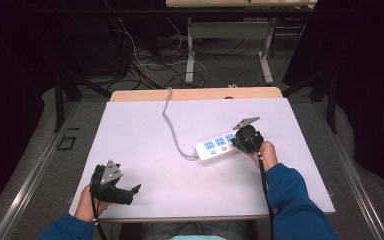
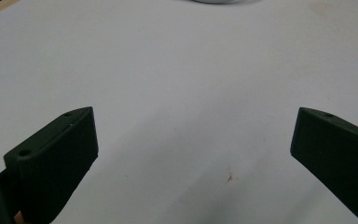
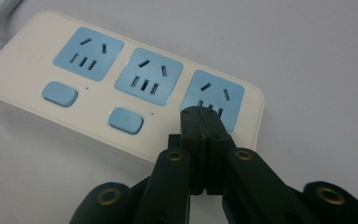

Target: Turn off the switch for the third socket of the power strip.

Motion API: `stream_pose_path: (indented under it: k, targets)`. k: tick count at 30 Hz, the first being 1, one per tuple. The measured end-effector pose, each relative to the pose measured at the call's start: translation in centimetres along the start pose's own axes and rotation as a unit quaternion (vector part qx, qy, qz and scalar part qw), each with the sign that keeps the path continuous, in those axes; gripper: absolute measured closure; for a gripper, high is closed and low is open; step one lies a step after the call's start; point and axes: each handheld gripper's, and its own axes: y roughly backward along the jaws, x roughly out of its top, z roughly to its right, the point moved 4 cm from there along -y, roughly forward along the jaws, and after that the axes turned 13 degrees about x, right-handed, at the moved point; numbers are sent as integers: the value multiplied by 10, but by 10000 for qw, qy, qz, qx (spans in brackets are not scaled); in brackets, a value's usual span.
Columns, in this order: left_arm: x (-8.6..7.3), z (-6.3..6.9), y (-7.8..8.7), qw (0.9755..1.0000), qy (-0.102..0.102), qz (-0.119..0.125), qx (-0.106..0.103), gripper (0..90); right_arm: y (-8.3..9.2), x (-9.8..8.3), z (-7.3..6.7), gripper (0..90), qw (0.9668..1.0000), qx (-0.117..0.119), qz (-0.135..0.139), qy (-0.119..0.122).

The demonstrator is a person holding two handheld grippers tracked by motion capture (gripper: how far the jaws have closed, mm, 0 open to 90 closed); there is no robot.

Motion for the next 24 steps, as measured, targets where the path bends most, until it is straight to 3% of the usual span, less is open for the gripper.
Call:
stream_pose_path:
  k: [6, 16, 24]
  targets:
    - [0, 1, 0, 10000, -87, -2, 26, 5, 0, -4, 0, 900, 9999, -33, 126, -64]
    - [0, 0, 0, 10000, -30, -45, -6, 6, 0, -6, 0, 900, 9995, -14, 211, -255]
    - [0, 0, 1, 10000, -61, -44, 11, 7, 0, -6, -1, 900, 9995, -31, 203, -239]
